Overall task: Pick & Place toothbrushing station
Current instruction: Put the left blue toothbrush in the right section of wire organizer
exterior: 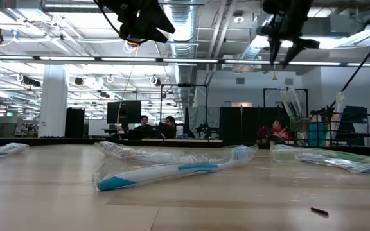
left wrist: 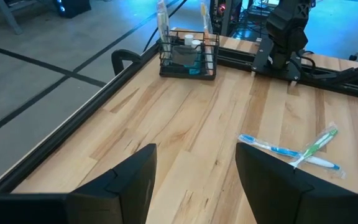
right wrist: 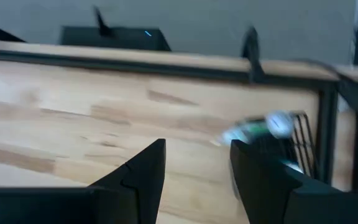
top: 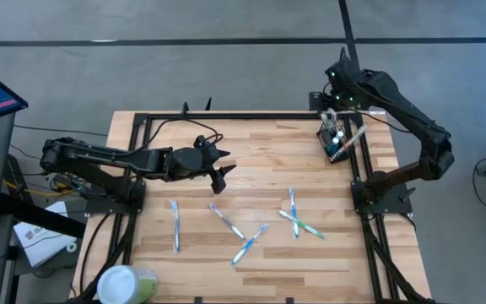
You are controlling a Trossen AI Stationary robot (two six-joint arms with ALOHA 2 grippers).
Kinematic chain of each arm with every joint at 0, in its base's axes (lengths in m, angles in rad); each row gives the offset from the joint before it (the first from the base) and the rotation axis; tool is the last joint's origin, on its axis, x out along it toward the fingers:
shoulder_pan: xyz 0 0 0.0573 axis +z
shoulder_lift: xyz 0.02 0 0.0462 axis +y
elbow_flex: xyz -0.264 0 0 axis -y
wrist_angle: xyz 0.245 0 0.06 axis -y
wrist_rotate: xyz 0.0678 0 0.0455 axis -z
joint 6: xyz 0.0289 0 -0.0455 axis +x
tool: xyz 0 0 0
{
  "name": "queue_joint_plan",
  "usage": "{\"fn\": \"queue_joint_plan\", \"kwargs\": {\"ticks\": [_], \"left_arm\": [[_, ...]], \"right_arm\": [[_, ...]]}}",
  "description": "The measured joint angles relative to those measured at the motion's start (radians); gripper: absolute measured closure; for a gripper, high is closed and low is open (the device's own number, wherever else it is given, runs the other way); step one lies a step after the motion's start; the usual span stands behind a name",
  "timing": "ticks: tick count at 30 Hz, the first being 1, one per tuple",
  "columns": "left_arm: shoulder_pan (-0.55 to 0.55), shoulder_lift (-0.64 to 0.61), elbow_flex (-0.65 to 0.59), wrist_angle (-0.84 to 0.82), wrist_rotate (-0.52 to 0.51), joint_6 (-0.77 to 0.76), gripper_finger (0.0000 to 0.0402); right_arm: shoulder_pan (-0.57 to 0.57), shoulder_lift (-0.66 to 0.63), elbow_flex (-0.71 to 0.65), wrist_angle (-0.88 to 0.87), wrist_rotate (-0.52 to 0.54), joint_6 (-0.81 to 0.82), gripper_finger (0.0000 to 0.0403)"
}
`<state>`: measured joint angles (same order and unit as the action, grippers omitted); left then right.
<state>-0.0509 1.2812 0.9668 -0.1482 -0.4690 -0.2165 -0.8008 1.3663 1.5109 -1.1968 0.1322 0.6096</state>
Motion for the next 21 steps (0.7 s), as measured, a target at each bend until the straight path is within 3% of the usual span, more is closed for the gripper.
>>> {"fn": "queue_joint_plan", "kwargs": {"ticks": [8,15,21], "left_arm": [[0.0,0.0,0.0,0.002,0.028,-0.008,0.0188],[0.0,0.0,0.0,0.007,0.058,-0.009,0.0188],[0.0,0.0,0.0,0.011,0.106,-0.056,0.0188]], "right_arm": [[0.105,0.0,0.139,0.022,-0.001,-0.162,0.0231],[0.205,-0.001,0.198,0.05,-0.158,-0.128,0.0244],[0.332,-0.001,0.217,0.064,-0.17,-0.15,0.0256]]}}
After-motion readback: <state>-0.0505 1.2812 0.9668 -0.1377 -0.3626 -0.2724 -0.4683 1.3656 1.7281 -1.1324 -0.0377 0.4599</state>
